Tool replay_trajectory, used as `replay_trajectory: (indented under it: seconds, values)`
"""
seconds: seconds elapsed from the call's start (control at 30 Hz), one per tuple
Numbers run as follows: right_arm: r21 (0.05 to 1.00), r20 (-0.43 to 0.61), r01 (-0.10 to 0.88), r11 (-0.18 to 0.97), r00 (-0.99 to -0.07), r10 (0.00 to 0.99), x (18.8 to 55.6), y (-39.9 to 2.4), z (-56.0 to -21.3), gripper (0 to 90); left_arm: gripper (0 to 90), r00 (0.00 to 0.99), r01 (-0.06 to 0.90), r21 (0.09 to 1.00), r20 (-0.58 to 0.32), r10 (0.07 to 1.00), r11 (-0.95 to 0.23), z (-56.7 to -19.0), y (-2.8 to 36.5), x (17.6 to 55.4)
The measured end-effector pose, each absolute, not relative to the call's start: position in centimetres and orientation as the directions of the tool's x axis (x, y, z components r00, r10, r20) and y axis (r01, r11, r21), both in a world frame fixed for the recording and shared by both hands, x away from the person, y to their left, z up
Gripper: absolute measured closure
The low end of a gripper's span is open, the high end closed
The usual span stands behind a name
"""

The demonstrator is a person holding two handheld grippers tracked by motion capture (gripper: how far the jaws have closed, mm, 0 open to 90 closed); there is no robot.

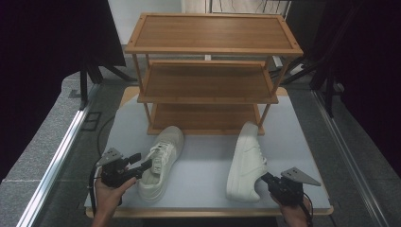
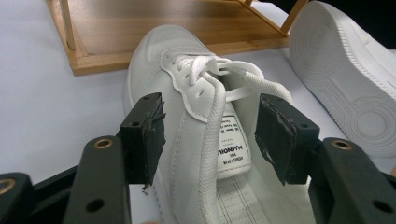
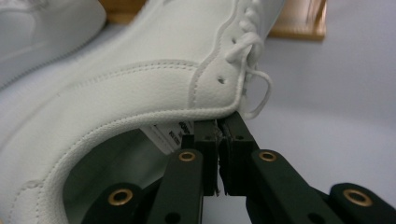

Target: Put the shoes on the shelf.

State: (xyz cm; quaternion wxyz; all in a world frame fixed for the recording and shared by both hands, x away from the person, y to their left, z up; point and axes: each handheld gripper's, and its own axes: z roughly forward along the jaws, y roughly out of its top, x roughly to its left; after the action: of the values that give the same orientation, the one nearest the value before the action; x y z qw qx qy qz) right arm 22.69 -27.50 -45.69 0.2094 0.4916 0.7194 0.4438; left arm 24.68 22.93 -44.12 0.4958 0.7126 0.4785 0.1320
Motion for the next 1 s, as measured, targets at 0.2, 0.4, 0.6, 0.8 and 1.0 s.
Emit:
replay_trajectory:
  seconds: [0.2,0.4,0.6,0.8,1.0]
  values:
    - [0.866,0.108,0.477,0.151,-0.472,0.875,23.8,-25.6,-43.6,85.9,41.9,0.509,0.55,0.833,-0.286,0.812,-0.052,-44.1,22.9,24.7]
    - [0.881,0.086,0.432,0.195,-0.55,0.831,25.0,-22.2,-42.1,85.8,41.9,0.506,0.551,0.833,-0.289,0.813,-0.047,-44.1,23.2,24.7]
    - [0.873,0.035,0.403,0.274,-0.612,0.79,25.8,-18.2,-41.9,83.2,41.9,0.506,0.548,0.835,-0.288,0.813,-0.046,-44.1,23.3,24.6]
    - [0.891,0.057,0.373,0.257,-0.656,0.753,24.0,-16.3,-41.6,86.4,42.0,0.504,0.551,0.833,-0.288,0.814,-0.046,-44.2,23.3,24.7]
    - [0.915,0.066,0.32,0.244,-0.718,0.693,21.5,-13.1,-40.5,89.2,42.0,0.512,0.551,0.833,-0.286,0.81,-0.054,-44.2,22.9,24.7]
